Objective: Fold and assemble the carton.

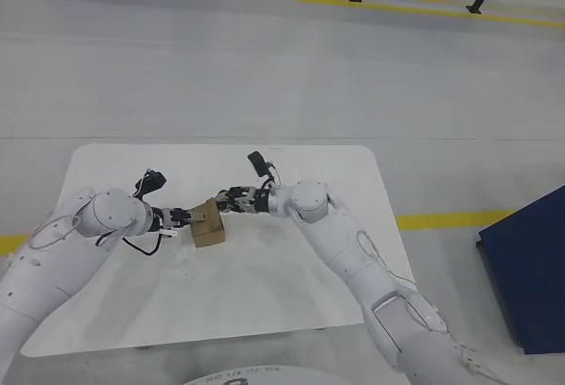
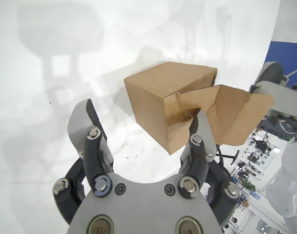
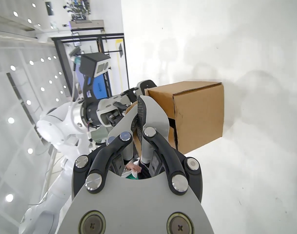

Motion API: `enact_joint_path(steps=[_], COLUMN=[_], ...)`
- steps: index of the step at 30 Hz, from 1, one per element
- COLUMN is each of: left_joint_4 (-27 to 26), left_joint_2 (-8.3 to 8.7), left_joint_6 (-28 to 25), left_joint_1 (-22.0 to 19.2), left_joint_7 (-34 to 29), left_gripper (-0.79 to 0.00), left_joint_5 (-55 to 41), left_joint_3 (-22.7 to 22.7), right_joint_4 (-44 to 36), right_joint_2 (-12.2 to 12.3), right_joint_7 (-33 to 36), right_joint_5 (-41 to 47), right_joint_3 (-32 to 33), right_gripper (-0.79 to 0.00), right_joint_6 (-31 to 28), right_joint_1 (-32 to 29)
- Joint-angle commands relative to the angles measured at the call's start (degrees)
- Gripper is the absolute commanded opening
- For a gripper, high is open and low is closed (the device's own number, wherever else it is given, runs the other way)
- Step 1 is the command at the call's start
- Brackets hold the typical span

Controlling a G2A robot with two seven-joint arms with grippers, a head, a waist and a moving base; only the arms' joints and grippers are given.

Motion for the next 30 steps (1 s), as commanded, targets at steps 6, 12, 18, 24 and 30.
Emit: enact_joint_path(steps=[6, 12, 18, 24, 30], left_joint_4=[-0.01, -0.25, -0.29, 0.45, 1.34], left_joint_2=[-0.23, -0.35, -0.53, -0.92, -1.68], left_joint_6=[-0.75, -1.09, -1.09, -1.14, -0.95], left_joint_1=[-0.01, -0.05, -0.04, -0.2, -0.77], left_joint_7=[-0.01, 0.08, 0.27, 0.33, 0.85], left_gripper=[-0.105, -0.105, -0.083, -0.086, -0.092], left_joint_5=[0.25, 0.21, 0.44, 0.27, 0.23], left_joint_3=[-0.25, -0.82, -1.12, -0.97, -0.05], right_joint_4=[-6.39, -5.69, -1.9, 0.02, 1.48], right_joint_2=[2.37, 1.99, 1.42, 1.61, 2.24], right_joint_7=[0.78, 0.36, 0.47, 0.06, -0.43], right_joint_5=[-0.55, -2.99, -2.2, -1.06, -1.18], right_joint_3=[6.37, 2.93, 0.75, 1.43, 2.99], right_gripper=[-0.785, -0.585, -0.576, -0.61, -0.286], right_joint_6=[1.67, 5.58, 4.78, 3.46, 2.52], right_joint_1=[-6.93, -5.15, -2.63, -2.24, -2.9])
